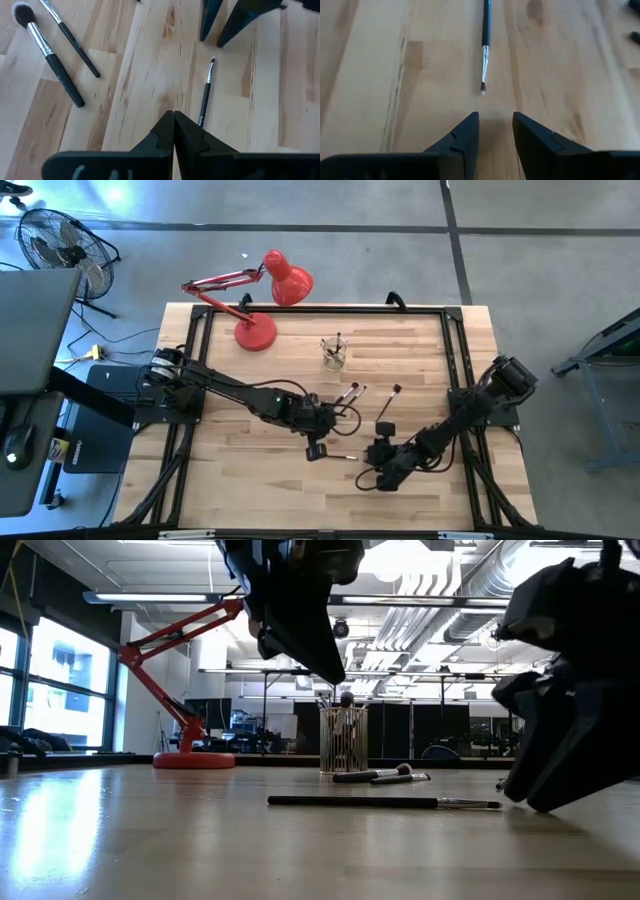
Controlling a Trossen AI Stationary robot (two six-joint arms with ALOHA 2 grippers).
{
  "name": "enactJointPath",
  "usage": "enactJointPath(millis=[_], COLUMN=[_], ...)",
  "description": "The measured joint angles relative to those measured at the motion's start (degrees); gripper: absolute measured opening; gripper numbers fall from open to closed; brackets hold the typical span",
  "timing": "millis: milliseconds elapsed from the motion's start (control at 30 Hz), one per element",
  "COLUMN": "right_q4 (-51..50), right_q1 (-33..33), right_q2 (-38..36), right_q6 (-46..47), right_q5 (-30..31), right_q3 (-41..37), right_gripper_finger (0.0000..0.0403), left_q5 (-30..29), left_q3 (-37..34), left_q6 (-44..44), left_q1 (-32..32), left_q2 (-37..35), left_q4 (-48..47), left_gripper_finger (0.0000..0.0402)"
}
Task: Put items in baskets/containers
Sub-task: Put the makeup brush into the wire bin
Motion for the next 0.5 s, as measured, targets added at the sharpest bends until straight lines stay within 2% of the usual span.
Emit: enactJointPath(millis=[200, 500], right_q4=[8.04, 7.87], right_q1=[-1.74, -2.06], right_q2=[4.21, 5.01], right_q6=[-2.15, -2.24], right_q5=[-2.95, -1.57], right_q3=[0.09, 0.2], right_gripper_finger=[0.0098, 0.0059], left_q5=[-0.44, -3.01], left_q3=[0.0, 0.0], left_q6=[-1.05, -1.52], left_q1=[-0.48, -2.36], left_q2=[-0.02, -0.02], left_q4=[0.13, 0.22], left_gripper_finger=[0.0, 0.0])
